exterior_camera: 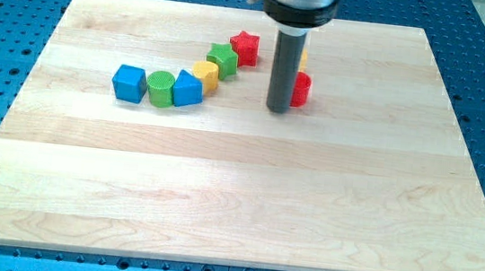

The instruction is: Move the red circle to the bottom of the hexagon

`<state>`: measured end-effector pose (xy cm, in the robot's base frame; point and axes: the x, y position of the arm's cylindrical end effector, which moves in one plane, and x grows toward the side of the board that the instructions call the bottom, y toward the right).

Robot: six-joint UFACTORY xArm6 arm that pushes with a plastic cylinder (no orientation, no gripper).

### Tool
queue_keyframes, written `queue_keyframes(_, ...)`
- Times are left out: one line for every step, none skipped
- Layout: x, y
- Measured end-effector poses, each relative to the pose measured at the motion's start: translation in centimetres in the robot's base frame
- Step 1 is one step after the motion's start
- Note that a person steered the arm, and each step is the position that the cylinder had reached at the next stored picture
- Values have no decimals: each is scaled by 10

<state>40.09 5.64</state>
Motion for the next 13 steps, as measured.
queue_keyframes(2, 17)
queue_keyframes(48, -5)
queue_keyframes(54, 15)
queue_keyframes(54, 5)
queue_keyframes(54, -7)
queue_keyframes(54, -8)
queue_keyframes(60, -24)
queue_keyframes(51, -20)
queue_keyframes(35, 72)
queue_keyframes(-38, 172)
queue_keyframes(-135, 111)
queue_keyframes(-177, 18)
queue_keyframes(-183, -43)
